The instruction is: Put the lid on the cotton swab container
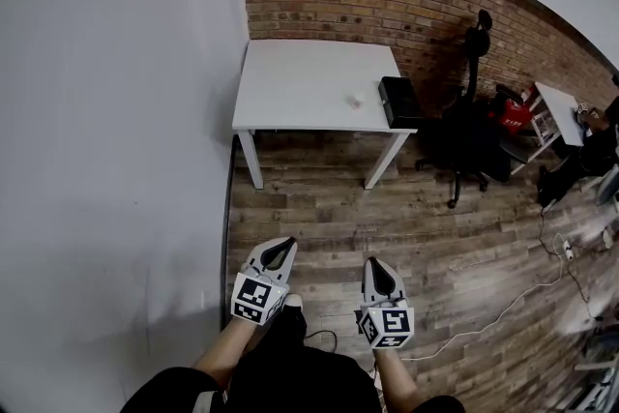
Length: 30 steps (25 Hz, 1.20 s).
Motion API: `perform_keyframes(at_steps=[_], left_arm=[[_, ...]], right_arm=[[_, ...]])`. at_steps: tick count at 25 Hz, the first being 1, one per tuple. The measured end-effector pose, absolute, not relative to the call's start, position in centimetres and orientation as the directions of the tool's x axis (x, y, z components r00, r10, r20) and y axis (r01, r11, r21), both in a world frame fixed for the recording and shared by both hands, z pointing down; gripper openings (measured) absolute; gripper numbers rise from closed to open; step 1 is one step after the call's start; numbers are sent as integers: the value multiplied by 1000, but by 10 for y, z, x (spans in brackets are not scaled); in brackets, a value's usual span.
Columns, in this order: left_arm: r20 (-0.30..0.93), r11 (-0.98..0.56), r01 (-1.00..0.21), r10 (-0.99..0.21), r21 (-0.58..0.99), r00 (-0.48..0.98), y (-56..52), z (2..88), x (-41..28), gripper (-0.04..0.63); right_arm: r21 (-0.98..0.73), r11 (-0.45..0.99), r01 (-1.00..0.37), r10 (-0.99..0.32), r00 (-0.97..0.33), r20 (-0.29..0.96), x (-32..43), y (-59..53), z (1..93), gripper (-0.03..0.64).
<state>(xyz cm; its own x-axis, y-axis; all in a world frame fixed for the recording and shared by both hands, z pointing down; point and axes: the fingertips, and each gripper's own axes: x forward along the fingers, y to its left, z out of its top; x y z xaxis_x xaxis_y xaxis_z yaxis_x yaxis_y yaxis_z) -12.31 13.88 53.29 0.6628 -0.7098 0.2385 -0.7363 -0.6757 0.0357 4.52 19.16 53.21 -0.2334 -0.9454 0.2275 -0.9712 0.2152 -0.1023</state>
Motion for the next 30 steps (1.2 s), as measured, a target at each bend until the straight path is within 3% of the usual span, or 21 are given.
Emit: perform_keyframes(at_steps=[16,30], left_arm=[[259,-694,-718,-686,46,680,31,541,-140,18],[284,-721,-690,-650,62,705,-6,550,-136,18]], right_arm=[[-119,193,-974,-948,-217,232,27,83,536,21],[-121,152,-981,-952,-179,248,29,52,540,21]])
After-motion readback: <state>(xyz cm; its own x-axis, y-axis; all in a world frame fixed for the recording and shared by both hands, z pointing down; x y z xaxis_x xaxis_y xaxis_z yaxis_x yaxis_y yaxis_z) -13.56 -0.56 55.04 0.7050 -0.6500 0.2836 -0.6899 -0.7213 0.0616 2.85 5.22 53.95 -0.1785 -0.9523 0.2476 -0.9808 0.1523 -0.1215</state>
